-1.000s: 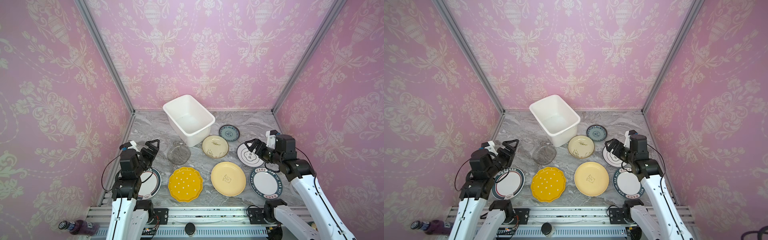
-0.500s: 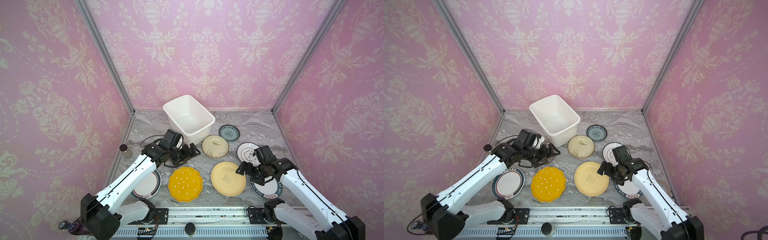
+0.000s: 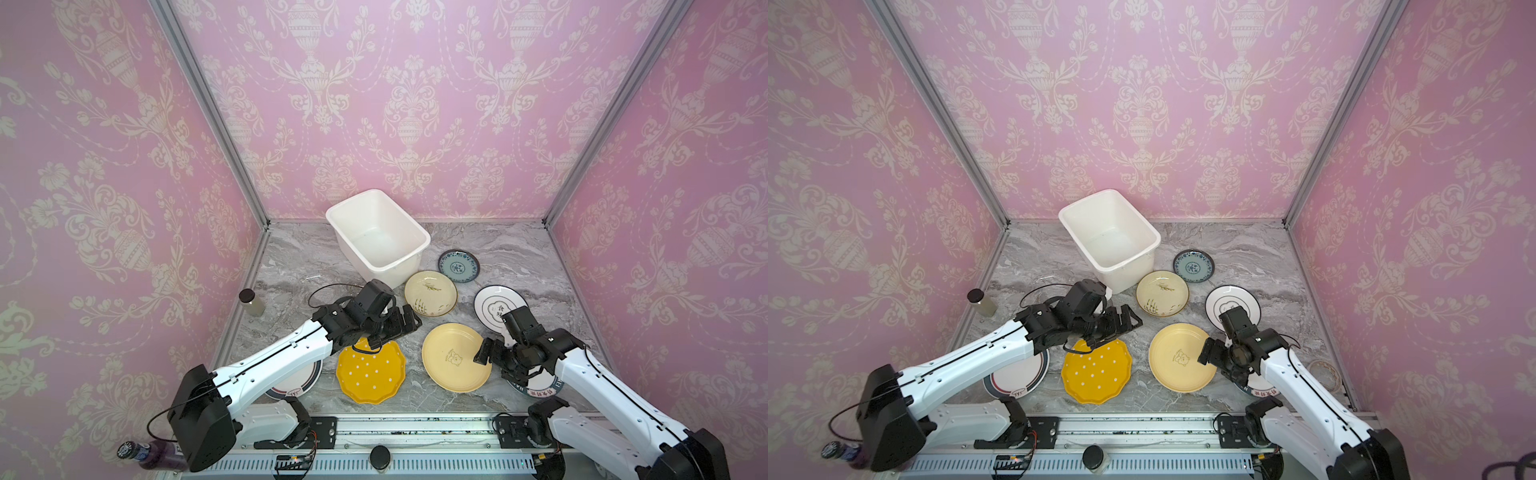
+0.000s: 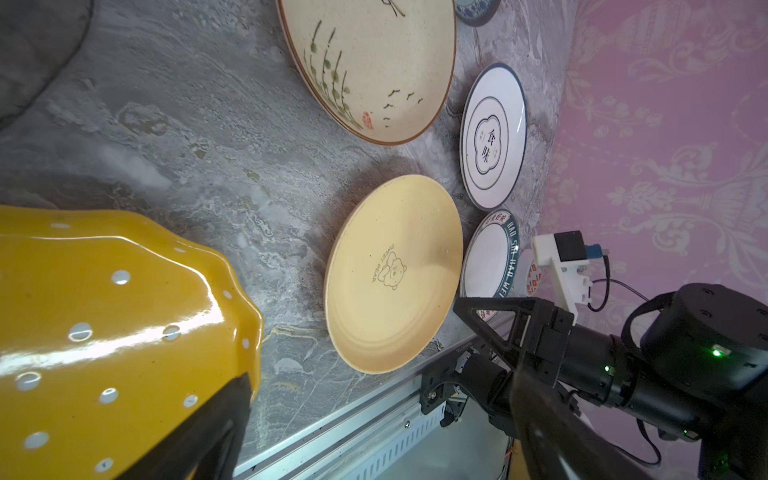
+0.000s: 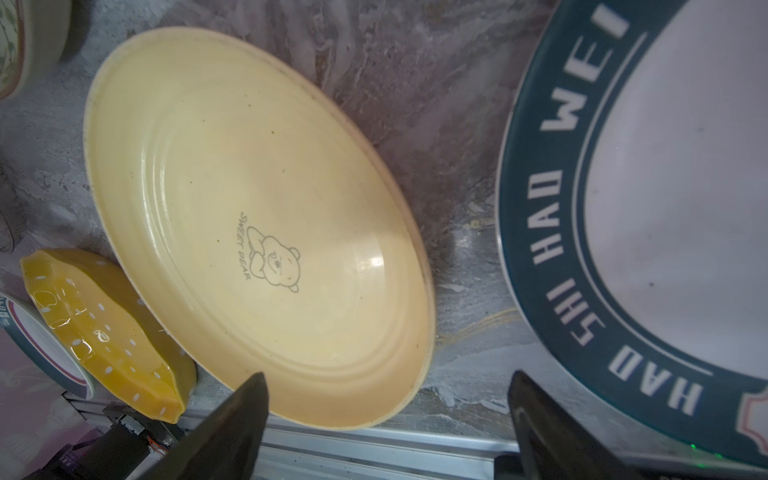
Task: Place the plates into the plastic bin on the countertop
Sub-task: 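Reach the left gripper and right gripper to the cream bear-print plate's rim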
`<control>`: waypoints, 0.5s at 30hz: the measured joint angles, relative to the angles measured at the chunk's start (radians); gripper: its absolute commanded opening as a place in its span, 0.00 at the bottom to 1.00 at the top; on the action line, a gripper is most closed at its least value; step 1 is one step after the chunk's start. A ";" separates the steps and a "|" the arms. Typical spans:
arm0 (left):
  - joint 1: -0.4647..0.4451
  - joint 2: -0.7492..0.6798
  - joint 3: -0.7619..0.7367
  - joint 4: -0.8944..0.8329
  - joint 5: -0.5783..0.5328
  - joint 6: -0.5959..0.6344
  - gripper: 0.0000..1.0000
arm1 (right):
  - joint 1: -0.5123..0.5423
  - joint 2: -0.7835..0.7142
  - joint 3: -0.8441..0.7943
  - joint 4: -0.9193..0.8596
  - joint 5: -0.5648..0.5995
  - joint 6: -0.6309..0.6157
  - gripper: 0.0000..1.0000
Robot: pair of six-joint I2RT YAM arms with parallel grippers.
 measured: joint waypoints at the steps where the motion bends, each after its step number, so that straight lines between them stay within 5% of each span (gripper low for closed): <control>1: -0.012 0.024 0.017 0.003 0.002 0.001 0.99 | 0.003 0.000 -0.005 0.007 0.001 0.006 0.89; 15: -0.011 0.185 0.089 0.086 0.143 0.004 0.99 | 0.054 0.058 -0.054 0.138 -0.039 0.072 0.84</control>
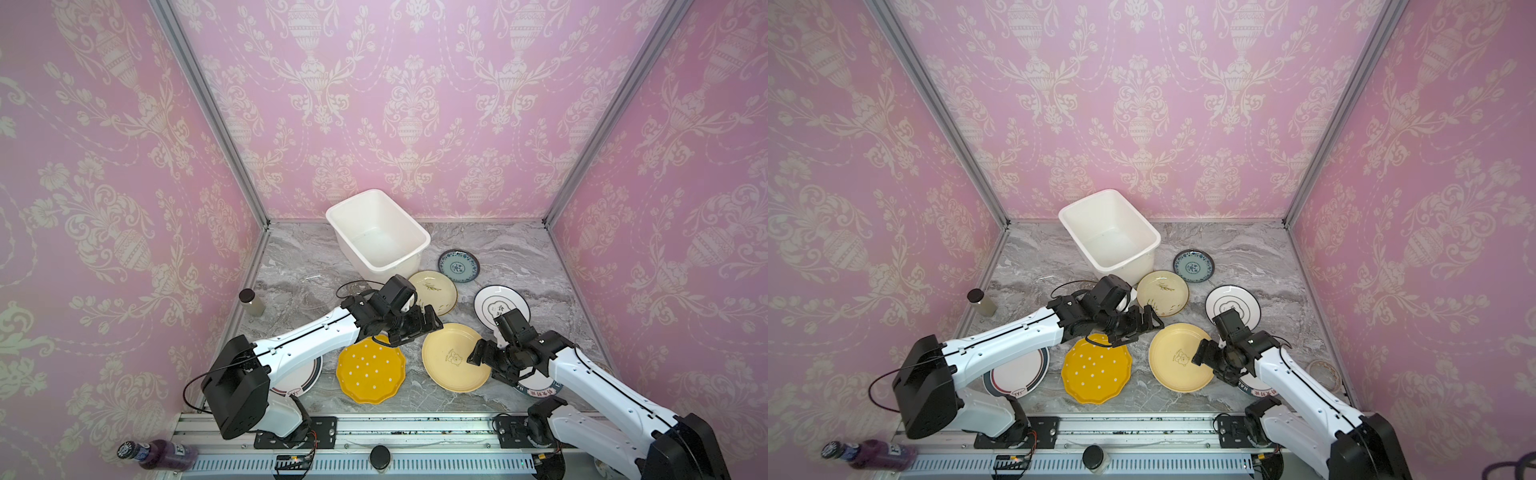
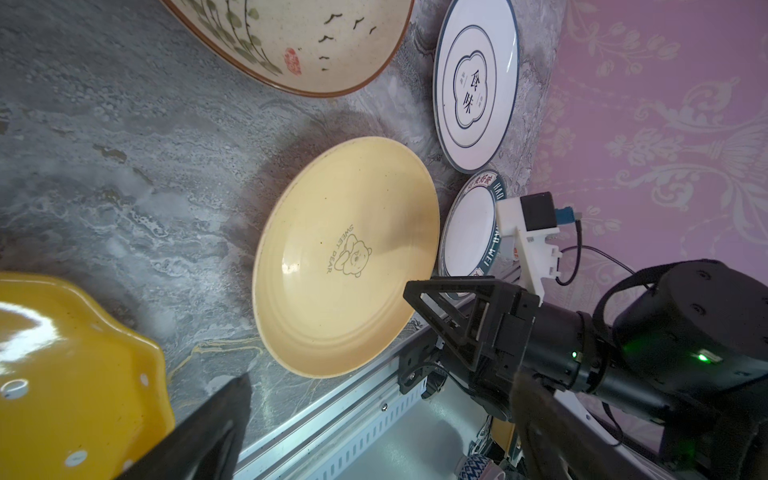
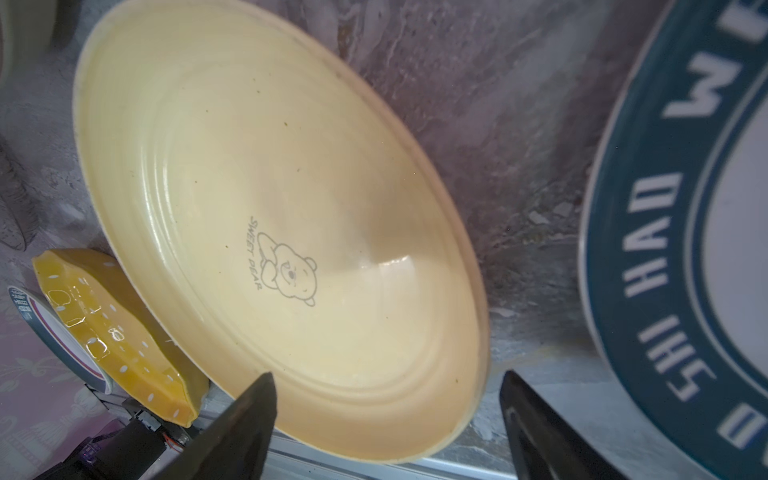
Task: Place the plates into the plastic bin on the countertop
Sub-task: 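Reach the left gripper and right gripper to the cream bear-print plate's rim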
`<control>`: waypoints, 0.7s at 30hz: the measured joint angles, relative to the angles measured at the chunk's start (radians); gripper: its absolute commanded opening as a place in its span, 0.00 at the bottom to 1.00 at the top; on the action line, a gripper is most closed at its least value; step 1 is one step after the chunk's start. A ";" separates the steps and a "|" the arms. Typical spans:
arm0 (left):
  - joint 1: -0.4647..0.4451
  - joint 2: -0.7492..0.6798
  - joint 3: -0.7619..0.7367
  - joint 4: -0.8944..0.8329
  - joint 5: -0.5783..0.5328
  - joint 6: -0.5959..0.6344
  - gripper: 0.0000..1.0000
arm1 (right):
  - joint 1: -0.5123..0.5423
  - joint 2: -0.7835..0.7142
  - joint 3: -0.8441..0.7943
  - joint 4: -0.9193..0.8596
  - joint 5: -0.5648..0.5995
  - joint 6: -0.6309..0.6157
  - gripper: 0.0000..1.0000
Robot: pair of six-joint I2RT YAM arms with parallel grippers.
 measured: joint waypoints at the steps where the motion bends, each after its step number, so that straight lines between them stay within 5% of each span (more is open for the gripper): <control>1: 0.009 0.000 -0.002 0.008 0.010 0.000 0.99 | 0.001 0.012 -0.002 0.009 -0.003 0.005 0.85; 14: 0.035 0.085 -0.028 0.061 0.071 -0.001 0.99 | 0.001 0.124 -0.003 0.103 -0.017 0.012 0.73; 21: 0.035 0.133 -0.044 0.093 0.079 -0.003 0.98 | 0.001 0.146 -0.005 0.142 -0.018 0.009 0.58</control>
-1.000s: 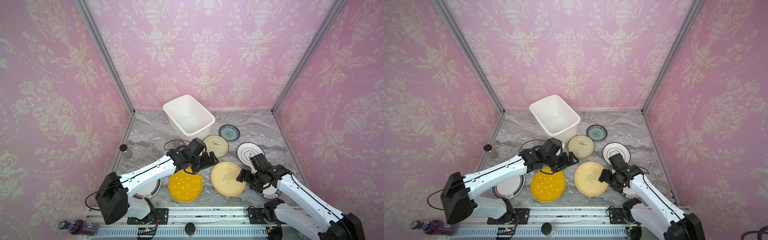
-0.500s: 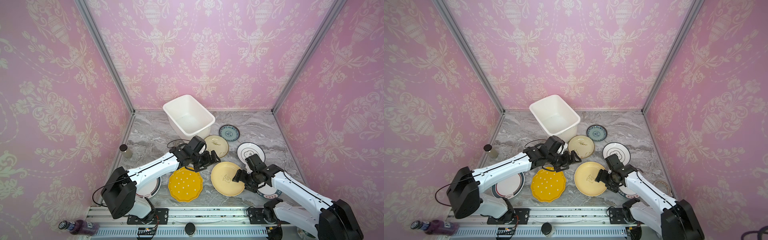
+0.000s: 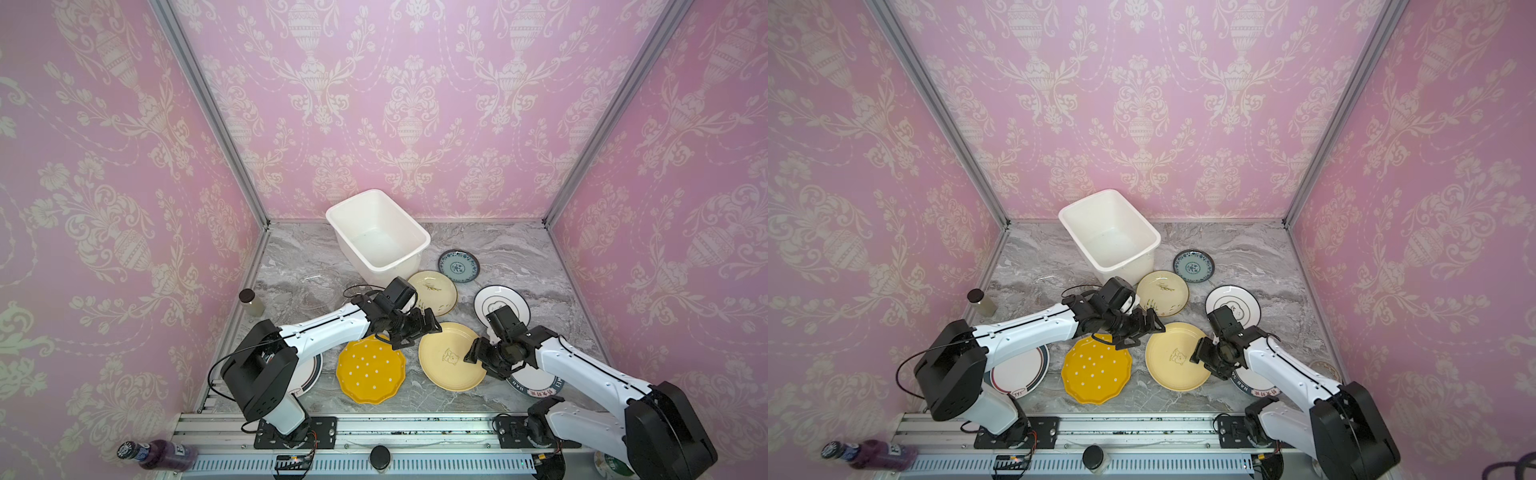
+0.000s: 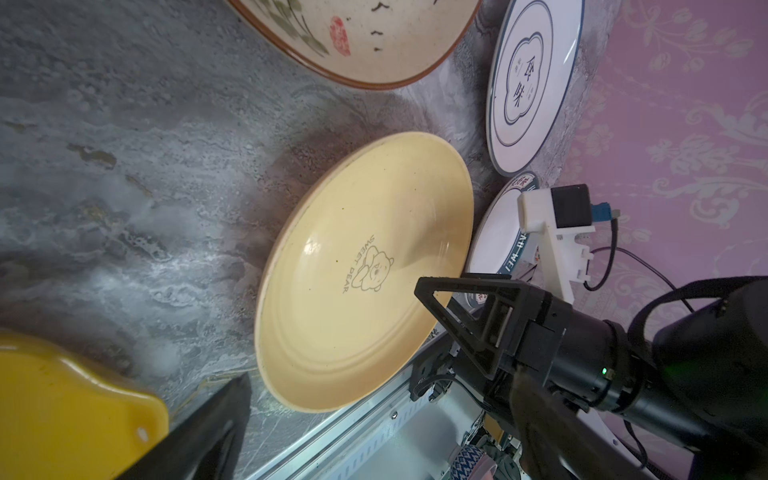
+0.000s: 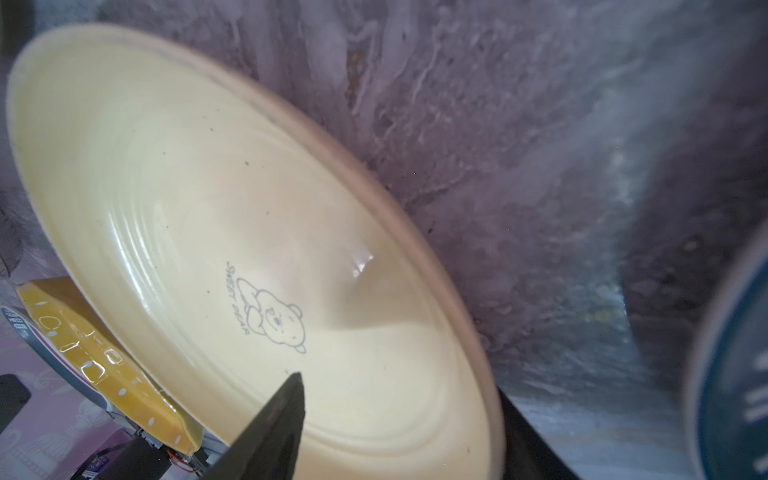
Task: Place the plates into the plastic bin on the countertop
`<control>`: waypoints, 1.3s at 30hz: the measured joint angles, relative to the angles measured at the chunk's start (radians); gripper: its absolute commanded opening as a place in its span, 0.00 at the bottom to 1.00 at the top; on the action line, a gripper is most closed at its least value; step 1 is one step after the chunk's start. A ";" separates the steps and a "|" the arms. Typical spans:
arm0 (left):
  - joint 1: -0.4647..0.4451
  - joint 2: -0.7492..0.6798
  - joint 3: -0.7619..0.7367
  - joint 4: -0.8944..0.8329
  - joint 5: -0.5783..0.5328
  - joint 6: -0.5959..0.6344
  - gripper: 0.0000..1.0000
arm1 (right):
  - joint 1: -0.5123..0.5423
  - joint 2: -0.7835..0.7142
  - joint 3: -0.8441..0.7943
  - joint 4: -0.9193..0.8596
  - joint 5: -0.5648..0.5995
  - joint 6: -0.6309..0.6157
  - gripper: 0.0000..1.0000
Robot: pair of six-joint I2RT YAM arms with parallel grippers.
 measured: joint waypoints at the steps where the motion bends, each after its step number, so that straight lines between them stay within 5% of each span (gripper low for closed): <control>1: 0.000 0.008 -0.005 0.009 0.003 -0.002 0.97 | 0.000 0.002 -0.002 0.007 0.000 0.000 0.57; 15: 0.000 0.100 -0.029 0.090 0.051 -0.035 0.92 | 0.000 0.000 -0.007 0.024 0.002 -0.003 0.21; 27: 0.024 0.082 0.003 0.013 0.051 -0.012 0.92 | 0.000 0.005 -0.006 0.011 0.003 -0.011 0.04; 39: 0.114 -0.003 0.067 -0.171 0.048 0.147 0.91 | 0.000 -0.056 -0.006 -0.042 0.011 -0.029 0.00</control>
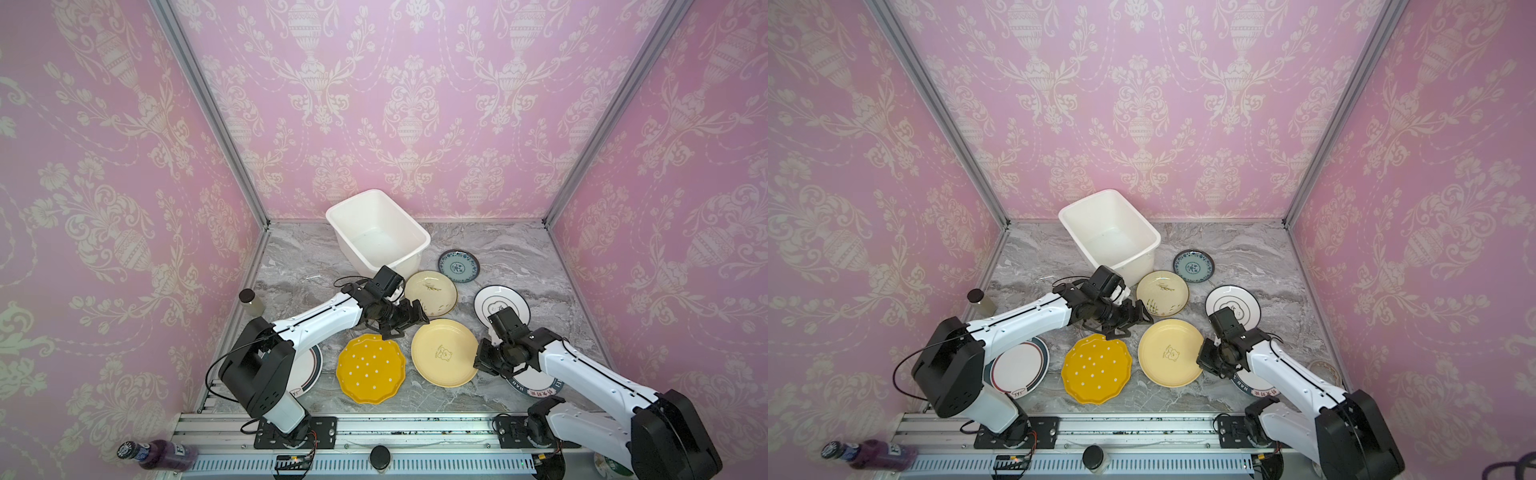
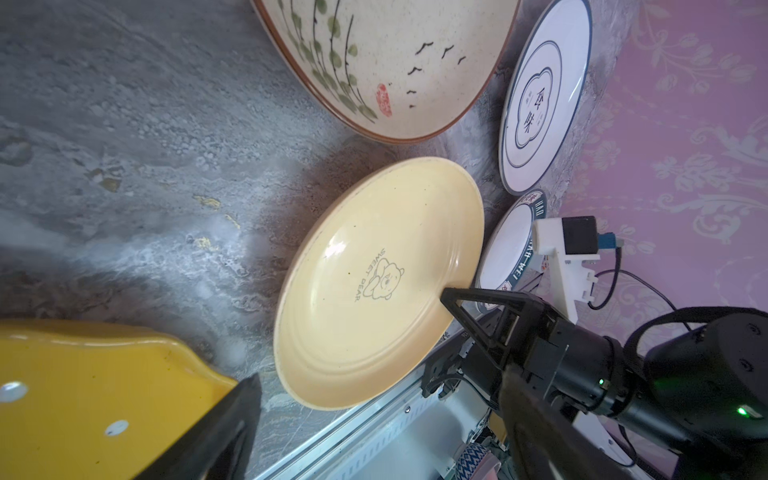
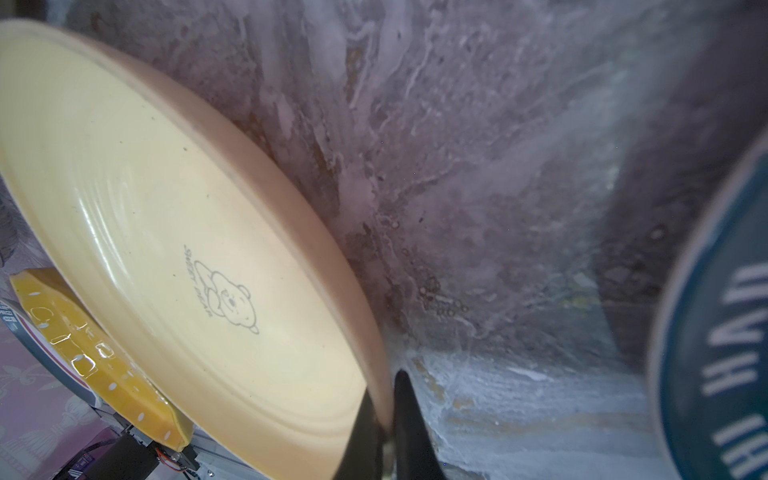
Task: Place the plates into the plastic bin on the countertop
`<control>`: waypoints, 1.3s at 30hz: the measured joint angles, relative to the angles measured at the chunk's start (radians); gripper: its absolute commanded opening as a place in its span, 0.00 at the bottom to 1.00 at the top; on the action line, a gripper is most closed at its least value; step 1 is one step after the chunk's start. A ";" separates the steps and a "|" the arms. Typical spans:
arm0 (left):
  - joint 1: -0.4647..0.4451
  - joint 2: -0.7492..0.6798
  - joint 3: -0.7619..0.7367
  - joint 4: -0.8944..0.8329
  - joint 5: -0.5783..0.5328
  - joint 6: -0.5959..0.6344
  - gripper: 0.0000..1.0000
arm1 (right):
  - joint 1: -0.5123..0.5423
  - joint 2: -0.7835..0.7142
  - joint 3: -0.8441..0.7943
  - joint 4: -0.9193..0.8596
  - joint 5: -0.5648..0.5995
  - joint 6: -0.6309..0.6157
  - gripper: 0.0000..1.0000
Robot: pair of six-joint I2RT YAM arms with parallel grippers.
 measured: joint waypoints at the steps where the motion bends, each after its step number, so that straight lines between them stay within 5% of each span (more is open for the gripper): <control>1: 0.000 0.001 0.004 -0.016 0.000 0.018 0.91 | 0.000 -0.010 0.001 -0.008 -0.001 -0.003 0.00; 12: 0.000 0.059 0.040 -0.107 0.013 0.152 0.86 | 0.000 -0.136 0.061 -0.066 -0.049 -0.021 0.00; 15: 0.000 0.059 0.040 -0.097 0.030 0.155 0.76 | -0.001 -0.145 0.075 -0.074 -0.072 -0.022 0.00; 20: 0.000 0.059 0.037 -0.064 0.056 0.145 0.44 | -0.001 -0.154 0.108 -0.081 -0.098 -0.023 0.00; 29: 0.000 0.048 0.031 -0.012 0.090 0.140 0.15 | -0.008 -0.151 0.120 -0.105 -0.105 -0.019 0.02; 33: 0.000 0.022 0.018 -0.021 0.095 0.152 0.04 | -0.018 -0.151 0.130 -0.109 -0.105 -0.013 0.10; 39: 0.004 -0.003 -0.001 -0.007 0.092 0.102 0.00 | -0.018 -0.160 0.167 -0.101 -0.123 -0.029 0.54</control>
